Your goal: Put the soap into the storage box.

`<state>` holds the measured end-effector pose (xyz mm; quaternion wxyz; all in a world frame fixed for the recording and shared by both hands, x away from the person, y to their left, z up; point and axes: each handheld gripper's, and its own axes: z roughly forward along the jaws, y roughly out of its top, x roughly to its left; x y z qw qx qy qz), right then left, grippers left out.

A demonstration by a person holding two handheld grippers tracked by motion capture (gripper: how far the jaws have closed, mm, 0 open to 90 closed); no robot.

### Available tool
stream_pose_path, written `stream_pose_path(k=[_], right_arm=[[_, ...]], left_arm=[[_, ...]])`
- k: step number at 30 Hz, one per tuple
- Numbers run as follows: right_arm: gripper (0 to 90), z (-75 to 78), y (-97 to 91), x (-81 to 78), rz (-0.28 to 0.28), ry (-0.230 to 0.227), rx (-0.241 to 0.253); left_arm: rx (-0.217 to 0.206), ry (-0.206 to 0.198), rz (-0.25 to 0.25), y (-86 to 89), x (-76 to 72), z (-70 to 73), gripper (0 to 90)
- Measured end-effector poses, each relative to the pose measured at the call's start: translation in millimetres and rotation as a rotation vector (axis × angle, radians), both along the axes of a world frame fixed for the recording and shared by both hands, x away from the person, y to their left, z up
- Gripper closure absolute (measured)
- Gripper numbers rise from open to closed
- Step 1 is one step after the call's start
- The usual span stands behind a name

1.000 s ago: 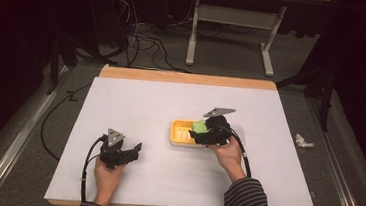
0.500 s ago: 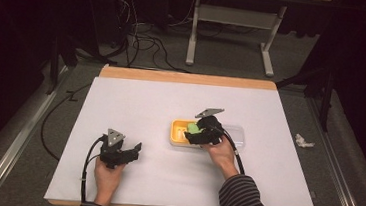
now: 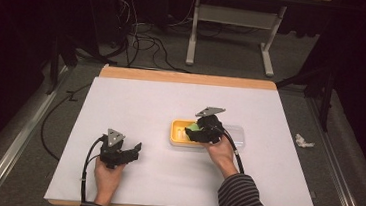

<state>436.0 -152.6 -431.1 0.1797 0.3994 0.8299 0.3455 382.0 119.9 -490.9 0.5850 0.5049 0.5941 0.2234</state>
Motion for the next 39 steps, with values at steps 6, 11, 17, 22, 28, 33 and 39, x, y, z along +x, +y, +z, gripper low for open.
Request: stream_pose_path(k=[6,11,17,22,28,33,39], right_arm=[[35.6,4.2,-6.6,-6.3,-0.002,-0.011,0.039],[33.6,16.6,-17.9,-13.9,0.001,-0.052,0.069],[31.0,25.9,-33.7,-20.6,-0.021,-0.072,0.126],[29.1,32.4,-43.8,-26.2,-0.032,-0.066,0.182],[28.1,39.2,-53.8,-35.2,-0.048,-0.089,0.197],[27.3,42.0,-62.1,-42.2,-0.055,-0.100,0.209],[27.1,44.1,-67.2,-48.8,-0.057,-0.117,0.208]], left_arm=[[0.004,0.003,-0.003,-0.2,0.2,-0.2,24.1],[0.005,0.003,-0.004,-0.3,0.1,-0.2,24.3],[0.003,0.006,-0.006,-0.1,0.4,-0.3,24.5],[0.003,0.004,-0.007,-0.2,0.1,-0.2,24.5],[-0.001,0.001,-0.005,-0.3,-0.1,0.0,24.4],[-0.002,0.000,-0.004,0.0,0.0,0.1,24.2],[-0.006,-0.003,-0.004,-0.5,-0.4,0.2,24.2]])
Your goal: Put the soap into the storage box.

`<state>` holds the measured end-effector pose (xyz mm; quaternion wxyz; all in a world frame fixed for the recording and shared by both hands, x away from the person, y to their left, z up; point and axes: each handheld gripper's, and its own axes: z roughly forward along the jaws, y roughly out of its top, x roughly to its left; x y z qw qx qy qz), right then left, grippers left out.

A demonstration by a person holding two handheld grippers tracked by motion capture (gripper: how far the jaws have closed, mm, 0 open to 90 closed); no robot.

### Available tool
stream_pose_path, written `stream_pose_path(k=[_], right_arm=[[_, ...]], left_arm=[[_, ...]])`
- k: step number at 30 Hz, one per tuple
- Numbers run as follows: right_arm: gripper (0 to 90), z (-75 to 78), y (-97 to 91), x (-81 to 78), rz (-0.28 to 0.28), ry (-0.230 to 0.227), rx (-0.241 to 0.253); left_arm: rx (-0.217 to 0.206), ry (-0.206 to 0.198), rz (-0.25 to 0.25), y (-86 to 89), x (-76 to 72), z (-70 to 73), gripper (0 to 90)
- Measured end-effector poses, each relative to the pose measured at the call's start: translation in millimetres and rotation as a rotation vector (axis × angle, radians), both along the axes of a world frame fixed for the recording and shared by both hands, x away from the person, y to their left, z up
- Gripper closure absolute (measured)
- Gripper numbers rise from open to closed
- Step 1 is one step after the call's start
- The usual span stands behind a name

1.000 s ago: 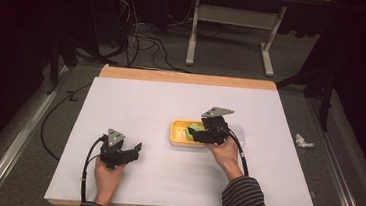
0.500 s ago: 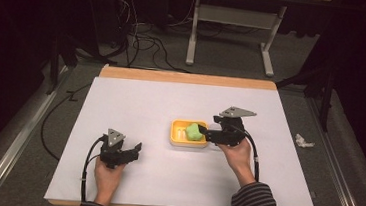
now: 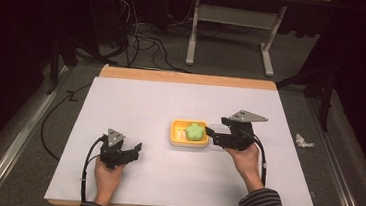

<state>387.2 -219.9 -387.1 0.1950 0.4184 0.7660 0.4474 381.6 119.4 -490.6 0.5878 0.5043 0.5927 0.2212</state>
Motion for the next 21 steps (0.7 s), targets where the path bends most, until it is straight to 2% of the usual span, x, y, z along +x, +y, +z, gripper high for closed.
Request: stream_pose_path(k=[21], right_arm=[[26.4,4.9,-25.8,-23.4,-0.045,-0.037,0.022]], left_arm=[[0.008,0.004,-0.002,0.0,0.3,-0.4,24.2]])
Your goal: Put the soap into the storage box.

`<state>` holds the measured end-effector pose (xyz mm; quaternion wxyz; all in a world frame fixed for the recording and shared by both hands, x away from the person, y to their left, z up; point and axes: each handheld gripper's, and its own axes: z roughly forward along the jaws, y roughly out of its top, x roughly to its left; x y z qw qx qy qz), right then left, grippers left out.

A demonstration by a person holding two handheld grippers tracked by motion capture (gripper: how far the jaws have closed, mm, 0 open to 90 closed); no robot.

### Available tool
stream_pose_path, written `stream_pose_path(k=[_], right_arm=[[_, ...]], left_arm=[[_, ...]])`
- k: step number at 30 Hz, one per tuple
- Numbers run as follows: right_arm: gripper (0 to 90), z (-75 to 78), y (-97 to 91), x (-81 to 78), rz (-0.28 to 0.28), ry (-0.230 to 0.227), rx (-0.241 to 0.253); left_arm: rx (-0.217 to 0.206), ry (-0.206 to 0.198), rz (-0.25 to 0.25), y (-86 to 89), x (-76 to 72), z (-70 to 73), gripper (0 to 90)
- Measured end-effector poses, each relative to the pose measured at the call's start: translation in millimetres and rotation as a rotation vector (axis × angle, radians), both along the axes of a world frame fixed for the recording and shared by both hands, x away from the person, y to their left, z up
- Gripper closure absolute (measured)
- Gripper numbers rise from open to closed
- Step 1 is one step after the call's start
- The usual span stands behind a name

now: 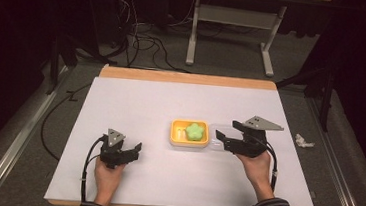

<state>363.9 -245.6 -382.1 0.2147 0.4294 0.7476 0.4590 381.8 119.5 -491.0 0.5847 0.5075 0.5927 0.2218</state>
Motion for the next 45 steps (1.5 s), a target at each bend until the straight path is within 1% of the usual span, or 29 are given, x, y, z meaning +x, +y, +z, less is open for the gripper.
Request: stream_pose_path(k=[4,12,17,20,24,26,30,32,34,42,45], right_arm=[[26.3,-0.3,-3.9,-2.7,-0.008,-0.002,0.006],[26.7,0.7,-16.5,-11.7,-0.036,-0.034,0.010],[26.9,0.0,-23.2,-16.0,-0.047,-0.033,0.012],[26.9,-0.9,-27.0,-18.5,-0.052,-0.034,0.011],[27.1,-0.8,-31.0,-21.3,-0.062,-0.038,0.015],[27.1,0.4,-35.7,-25.2,-0.073,-0.047,0.018],[27.2,0.5,-38.6,-27.8,-0.076,-0.046,0.019],[27.2,0.1,-40.5,-29.5,-0.078,-0.046,0.011],[27.2,-0.5,-42.4,-31.1,-0.079,-0.046,0.004],[27.1,-6.0,-50.8,-38.8,-0.103,-0.049,0.009],[27.1,-8.5,-53.5,-40.9,-0.107,-0.047,0.010]], left_arm=[[0.001,0.001,-0.001,0.0,0.1,0.0,24.3],[0.000,-0.001,0.000,-0.1,-0.1,0.0,24.2],[0.002,-0.001,0.000,-0.2,-0.1,0.0,24.2],[-0.005,-0.005,0.003,-0.7,-0.2,0.2,24.2],[0.003,0.000,0.000,-0.2,0.0,-0.1,24.2],[0.005,0.001,0.001,-0.2,0.0,-0.2,24.2],[0.002,-0.001,0.002,-0.4,-0.1,0.0,24.2],[0.005,0.000,0.001,-0.2,-0.1,-0.1,24.2],[0.005,0.000,0.001,-0.2,0.0,-0.1,24.3],[-0.001,-0.004,0.004,-0.7,-0.2,0.1,24.3],[0.003,-0.003,0.003,-0.6,-0.2,0.0,24.3]])
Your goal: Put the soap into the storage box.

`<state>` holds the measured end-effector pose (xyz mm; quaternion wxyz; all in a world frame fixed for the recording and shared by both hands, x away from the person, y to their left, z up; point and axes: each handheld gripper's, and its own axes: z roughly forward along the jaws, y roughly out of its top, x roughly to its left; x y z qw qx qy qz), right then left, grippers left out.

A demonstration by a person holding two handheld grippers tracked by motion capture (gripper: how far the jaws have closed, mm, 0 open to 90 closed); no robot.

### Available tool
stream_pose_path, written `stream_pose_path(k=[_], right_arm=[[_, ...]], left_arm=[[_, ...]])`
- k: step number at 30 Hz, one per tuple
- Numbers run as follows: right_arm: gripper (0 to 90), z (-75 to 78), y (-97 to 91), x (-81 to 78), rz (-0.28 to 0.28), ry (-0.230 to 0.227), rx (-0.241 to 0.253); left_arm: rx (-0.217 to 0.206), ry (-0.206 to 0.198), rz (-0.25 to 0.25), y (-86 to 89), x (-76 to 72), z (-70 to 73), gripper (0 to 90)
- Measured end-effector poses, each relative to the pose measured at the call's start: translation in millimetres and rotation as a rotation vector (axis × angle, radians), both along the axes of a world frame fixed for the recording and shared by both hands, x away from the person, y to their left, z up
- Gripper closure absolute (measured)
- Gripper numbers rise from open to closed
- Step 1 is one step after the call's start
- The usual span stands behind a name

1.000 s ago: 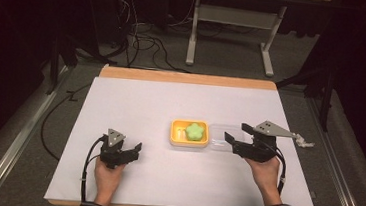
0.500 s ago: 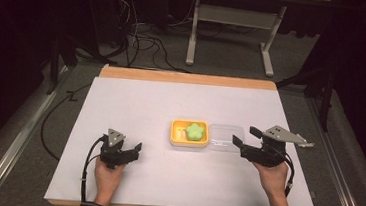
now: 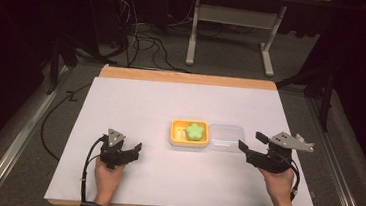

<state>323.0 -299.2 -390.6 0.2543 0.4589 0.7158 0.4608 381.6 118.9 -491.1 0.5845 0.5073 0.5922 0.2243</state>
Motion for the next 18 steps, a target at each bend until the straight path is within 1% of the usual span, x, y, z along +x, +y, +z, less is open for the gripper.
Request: stream_pose_path(k=[5,10,11,13,16,18], right_arm=[[27.0,-3.3,-2.3,-2.1,-0.008,-0.004,0.004],[27.0,-7.1,-5.7,-4.3,-0.011,0.004,0.003],[27.0,-9.0,-6.6,-6.1,-0.017,0.007,0.010],[27.0,-9.8,-7.6,-6.3,-0.014,0.004,0.007],[27.0,-16.0,-10.8,-8.2,-0.020,0.022,0.022],[27.0,-17.7,-11.8,-8.4,-0.019,0.024,0.019]], left_arm=[[0.002,0.000,-0.001,0.0,-0.2,0.0,24.2],[0.001,0.001,0.000,0.0,-0.1,0.1,24.2],[-0.001,0.000,0.001,-0.1,0.0,0.0,24.2],[0.000,0.000,0.000,0.0,-0.1,0.0,24.3],[0.001,-0.003,0.002,-0.1,-0.4,0.1,24.2],[-0.001,-0.003,0.001,-0.2,-0.5,0.3,24.2]])
